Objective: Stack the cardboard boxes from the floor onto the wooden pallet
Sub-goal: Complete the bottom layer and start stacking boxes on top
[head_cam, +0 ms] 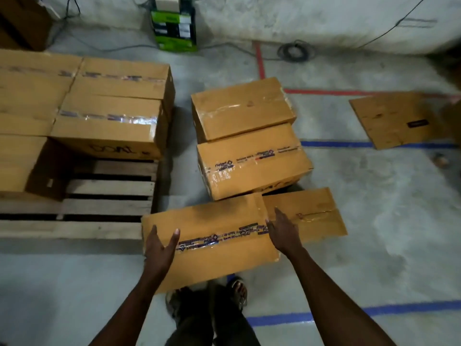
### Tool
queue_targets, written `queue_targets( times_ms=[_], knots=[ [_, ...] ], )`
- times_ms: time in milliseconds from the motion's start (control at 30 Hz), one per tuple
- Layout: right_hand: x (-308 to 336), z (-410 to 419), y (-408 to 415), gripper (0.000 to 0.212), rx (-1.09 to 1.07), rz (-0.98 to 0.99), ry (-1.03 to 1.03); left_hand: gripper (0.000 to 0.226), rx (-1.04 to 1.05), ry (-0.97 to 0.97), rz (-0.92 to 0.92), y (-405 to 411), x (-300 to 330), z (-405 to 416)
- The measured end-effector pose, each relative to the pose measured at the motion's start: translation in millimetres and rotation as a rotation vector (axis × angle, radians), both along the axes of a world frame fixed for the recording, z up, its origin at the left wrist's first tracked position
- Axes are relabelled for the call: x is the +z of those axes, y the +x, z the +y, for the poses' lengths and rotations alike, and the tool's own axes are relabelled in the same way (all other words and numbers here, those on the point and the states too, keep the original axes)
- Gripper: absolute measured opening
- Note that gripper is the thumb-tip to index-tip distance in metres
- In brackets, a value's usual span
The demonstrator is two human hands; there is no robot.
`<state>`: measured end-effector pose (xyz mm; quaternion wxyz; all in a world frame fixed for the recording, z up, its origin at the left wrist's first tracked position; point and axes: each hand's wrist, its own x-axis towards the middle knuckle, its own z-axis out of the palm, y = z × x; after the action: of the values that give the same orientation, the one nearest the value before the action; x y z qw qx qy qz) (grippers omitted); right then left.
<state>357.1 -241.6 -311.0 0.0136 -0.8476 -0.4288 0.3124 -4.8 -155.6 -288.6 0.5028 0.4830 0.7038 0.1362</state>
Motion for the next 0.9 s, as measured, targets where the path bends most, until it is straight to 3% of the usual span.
queue_targets(
  times_ms=[100, 233, 300, 400, 500, 633, 800, 900],
  knots=[
    [-60.4, -1.8, 13.7, 0.069, 0.003, -0.004, -0.038, 0.095, 0.021, -0.002, 0.115, -21.1, -59.5, -0.2],
    [-129.0, 9.6, 25.6, 0.075, -0.044, 0.056, -0.065, 0.112, 0.071, -0.053, 0.322, -63.9, -170.7, 3.4],
    [-161.9, 14.0, 29.6, 0.083, -0.113, 0.121, -0.057, 0.109, 0.045, -0.09, 0.395, -52.5, -168.5, 8.1],
    [-195.9, 7.9, 27.8, 0.094, -0.253, 0.324, 0.04, 0.072, 0.036, -0.045, 0.313, -47.7, -181.8, 9.2],
    [-204.5, -4.3, 24.1, 0.088, -0.435, 0.435, 0.09, 0.098, 0.185, -0.081, 0.336, -53.8, -197.6, 2.5],
    [-208.2, -14.0, 24.7, 0.102, -0.501, 0.435, 0.035, 0.106, 0.238, -0.113, 0.259, -65.3, -201.0, -6.9],
    [-198.4, -8.4, 21.7, 0.086, -0.506, 0.408, 0.102, 0.092, 0.238, -0.075, 0.184, -73.4, -189.9, -10.3],
    [-185.7, -14.0, 24.7, 0.09, -0.533, 0.411, 0.108, 0.081, 0.228, -0.031, 0.162, -70.1, -170.1, -14.1]
  ],
)
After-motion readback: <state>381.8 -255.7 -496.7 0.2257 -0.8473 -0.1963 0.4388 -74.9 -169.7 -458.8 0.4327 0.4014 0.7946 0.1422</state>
